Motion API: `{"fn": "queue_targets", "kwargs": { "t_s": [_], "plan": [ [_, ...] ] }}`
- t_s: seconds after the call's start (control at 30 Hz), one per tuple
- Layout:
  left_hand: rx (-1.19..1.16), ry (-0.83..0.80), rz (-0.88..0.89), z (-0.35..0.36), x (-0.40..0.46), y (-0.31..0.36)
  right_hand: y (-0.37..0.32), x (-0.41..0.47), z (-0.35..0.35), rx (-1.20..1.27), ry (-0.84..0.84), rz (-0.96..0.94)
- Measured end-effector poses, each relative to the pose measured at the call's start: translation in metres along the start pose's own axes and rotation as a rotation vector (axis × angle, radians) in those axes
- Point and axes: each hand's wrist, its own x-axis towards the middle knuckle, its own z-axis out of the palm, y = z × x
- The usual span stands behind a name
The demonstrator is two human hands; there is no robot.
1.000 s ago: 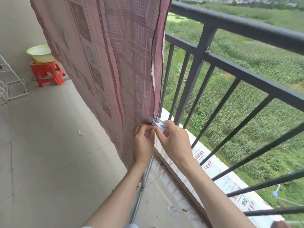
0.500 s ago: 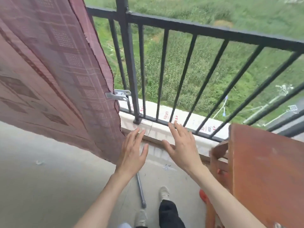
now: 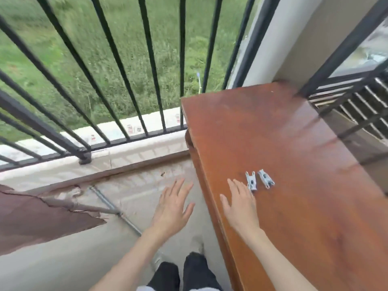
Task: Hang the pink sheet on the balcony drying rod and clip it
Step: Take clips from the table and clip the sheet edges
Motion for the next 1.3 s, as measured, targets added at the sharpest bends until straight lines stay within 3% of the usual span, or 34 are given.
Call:
{"fn": "queue_targets", "kwargs": {
  "t_s": [0.27,0.57,0.7,0.87,1.1,1.3],
  "plan": [
    [0.109,-0.317,0.082,0.079,0.032,0.053,0.086,0.025,0.031,0.152,0.029,0.331],
    [0.135,-0.452,0.055,0.092,0.05,0.051,0.092,0.04,0.045,0.158,0.041,0.315],
    [-0.146,-0.349,-0.022,0.086,0.053,0.048,0.077,0.032,0.041,0.391,0.004,0.225],
    [-0.672,-0.114,-0.235,0.061,0.038,0.036,0.037,0.028,0.037,0.62,-0.277,-0.025],
    [-0.673,0.035,-0.306,0.002,-0.008,-0.038,-0.04,0.036,0.051,0.528,-0.563,-0.204],
    [-0.929,0.029,-0.562,-0.013,-0.054,-0.113,-0.133,0.037,0.085,0.8,-0.697,-0.077]
  ]
}}
